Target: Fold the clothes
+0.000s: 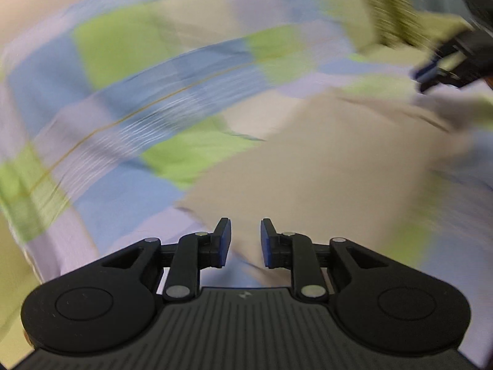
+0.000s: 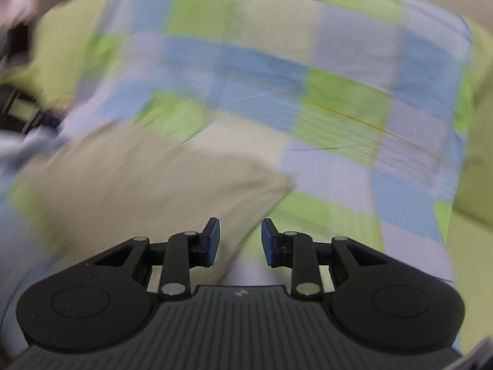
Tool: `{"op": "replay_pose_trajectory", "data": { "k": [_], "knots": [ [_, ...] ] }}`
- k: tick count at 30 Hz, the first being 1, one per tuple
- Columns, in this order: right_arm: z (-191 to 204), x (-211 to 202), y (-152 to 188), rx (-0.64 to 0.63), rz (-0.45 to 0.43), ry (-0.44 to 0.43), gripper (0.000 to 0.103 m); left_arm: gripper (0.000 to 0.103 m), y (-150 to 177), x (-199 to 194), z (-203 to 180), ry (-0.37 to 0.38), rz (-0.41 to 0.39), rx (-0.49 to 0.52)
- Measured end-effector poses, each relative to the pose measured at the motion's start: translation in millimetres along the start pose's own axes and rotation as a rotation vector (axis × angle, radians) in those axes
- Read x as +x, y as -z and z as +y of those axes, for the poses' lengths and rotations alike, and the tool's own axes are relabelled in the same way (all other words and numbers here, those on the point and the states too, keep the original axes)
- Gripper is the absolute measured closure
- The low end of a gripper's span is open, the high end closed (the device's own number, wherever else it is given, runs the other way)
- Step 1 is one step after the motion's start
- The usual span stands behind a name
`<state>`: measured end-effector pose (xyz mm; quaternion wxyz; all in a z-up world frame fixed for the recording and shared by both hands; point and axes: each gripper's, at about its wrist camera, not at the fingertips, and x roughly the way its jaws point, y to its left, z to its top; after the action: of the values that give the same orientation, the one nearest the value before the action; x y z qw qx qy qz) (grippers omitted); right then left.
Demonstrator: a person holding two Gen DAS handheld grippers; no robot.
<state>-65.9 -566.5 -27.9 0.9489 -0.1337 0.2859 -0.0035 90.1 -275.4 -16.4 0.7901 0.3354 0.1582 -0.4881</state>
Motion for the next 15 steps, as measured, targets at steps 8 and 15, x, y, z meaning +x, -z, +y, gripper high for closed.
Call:
{"op": "replay_pose_trajectory", "data": {
  "k": [8,15],
  "knots": [
    [90.3,-3.4,18.0,-0.597,0.061,0.088,0.078,0.067,6.5,5.7,-80.7,-0.071,0.02,0.397],
    [112.6,21.7,16.0,-0.781,0.091,0.092,0.092,0.093,7.5,28.0,-78.1,-0.125,0.073,0.477]
  ]
}}
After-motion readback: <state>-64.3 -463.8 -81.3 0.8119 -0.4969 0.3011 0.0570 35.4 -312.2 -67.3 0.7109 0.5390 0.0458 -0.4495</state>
